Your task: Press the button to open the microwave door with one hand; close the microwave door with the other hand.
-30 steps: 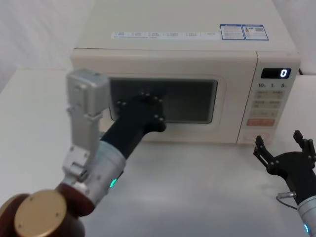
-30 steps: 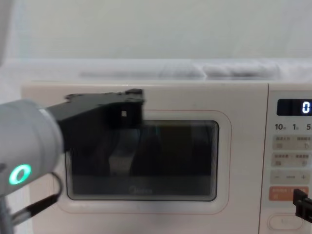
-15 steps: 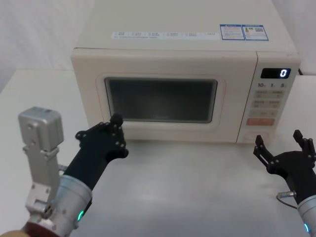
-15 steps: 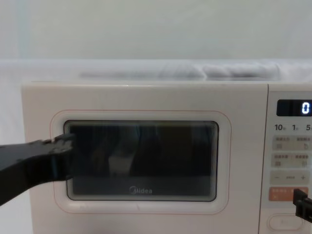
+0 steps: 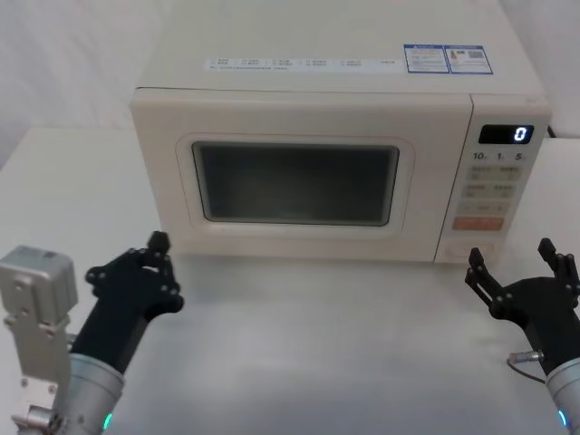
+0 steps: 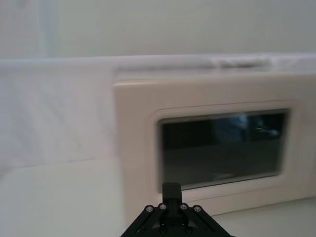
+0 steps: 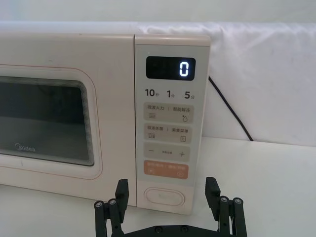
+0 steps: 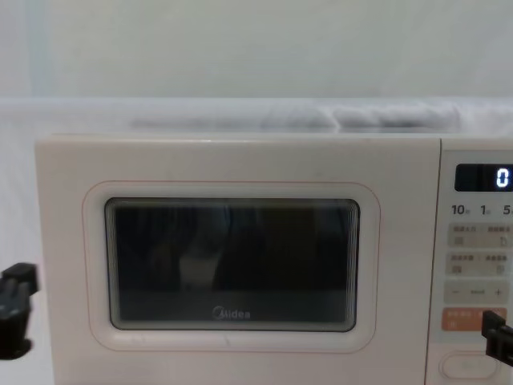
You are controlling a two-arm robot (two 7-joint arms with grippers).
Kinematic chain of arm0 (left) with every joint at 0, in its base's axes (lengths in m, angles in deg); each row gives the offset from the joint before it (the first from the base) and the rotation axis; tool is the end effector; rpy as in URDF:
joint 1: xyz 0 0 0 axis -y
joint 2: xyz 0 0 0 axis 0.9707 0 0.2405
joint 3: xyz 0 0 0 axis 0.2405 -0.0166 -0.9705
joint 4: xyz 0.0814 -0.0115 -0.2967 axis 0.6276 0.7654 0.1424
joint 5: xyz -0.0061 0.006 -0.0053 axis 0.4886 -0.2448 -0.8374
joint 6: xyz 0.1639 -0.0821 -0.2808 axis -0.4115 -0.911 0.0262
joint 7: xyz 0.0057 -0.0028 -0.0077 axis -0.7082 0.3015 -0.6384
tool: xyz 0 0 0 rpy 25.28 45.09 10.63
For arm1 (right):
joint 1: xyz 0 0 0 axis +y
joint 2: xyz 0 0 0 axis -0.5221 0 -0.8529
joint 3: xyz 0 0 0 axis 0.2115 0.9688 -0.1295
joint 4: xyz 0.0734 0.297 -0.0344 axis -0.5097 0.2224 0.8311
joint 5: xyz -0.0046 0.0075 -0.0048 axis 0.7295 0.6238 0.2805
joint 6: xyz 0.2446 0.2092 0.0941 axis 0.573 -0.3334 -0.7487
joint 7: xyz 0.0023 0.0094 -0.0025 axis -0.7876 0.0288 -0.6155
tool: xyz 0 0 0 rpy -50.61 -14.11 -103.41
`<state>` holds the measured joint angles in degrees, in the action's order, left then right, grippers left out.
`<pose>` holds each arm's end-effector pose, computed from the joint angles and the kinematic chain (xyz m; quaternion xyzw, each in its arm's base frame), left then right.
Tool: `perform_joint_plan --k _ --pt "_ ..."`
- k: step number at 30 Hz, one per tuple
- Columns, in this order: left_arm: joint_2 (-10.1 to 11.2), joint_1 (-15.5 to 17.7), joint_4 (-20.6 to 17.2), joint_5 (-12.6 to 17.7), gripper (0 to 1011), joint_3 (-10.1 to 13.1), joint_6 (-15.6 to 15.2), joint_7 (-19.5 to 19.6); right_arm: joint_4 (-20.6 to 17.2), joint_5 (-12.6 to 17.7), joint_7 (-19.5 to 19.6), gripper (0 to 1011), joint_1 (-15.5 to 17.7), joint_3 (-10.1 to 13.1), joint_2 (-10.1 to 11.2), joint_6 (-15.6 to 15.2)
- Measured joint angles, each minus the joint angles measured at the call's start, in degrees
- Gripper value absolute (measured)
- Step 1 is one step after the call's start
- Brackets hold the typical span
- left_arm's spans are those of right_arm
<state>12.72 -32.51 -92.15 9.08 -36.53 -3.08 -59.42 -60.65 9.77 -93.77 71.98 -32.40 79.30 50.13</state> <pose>0.2556 0.0172 -0.2776 -0.0360 -0.0494 0.6190 0.7830 0.2812 0.0222 -0.3067 0.0185 -0.0304 -0.6370 0.7701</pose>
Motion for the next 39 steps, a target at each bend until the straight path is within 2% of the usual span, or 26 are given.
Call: perform_joint_plan --k 5,14,22,27,31,34,37,38,39 --pt "-1.4 0.6 2.7 -0.4 0 -2.8 1.8 -0.8 0.0 0.0 0.0 1002 0.0 0.0 0.0 0.0" --pt "-2.2 2.1 6.5 -2.6 0 -7.0 2.7 0.3 0.0 0.0 0.0 1002 0.0 0.0 0.0 0.0" --pt "-2.2 2.1 6.5 -2.7 15 -6.9 2.7 0.4 0.0 0.0 0.0 1002 0.0 0.0 0.0 0.0" --pt "-2.2 2.1 6.4 -2.8 142 -6.8 2.6 0.4 0.0 0.0 0.0 1002 0.0 0.0 0.0 0.0" --pt "-2.2 2.1 6.3 -2.8 284 -6.8 2.5 0.5 0.0 0.0 0.0 1002 0.0 0.0 0.0 0.0" --pt "-2.2 2.1 6.2 -2.8 340 -6.8 2.4 0.5 0.0 0.0 0.0 1002 0.0 0.0 0.0 0.0" --pt "-2.1 2.1 6.2 -2.8 470 -6.7 2.4 0.5 0.0 0.0 0.0 1002 0.0 0.0 0.0 0.0" --pt "-2.1 2.1 6.2 -2.8 470 -6.7 2.4 0.5 0.0 0.0 0.0 1002 0.0 0.0 0.0 0.0" --pt "-2.1 2.1 6.1 -2.8 532 -6.7 2.4 0.5 0.0 0.0 0.0 1002 0.0 0.0 0.0 0.0"
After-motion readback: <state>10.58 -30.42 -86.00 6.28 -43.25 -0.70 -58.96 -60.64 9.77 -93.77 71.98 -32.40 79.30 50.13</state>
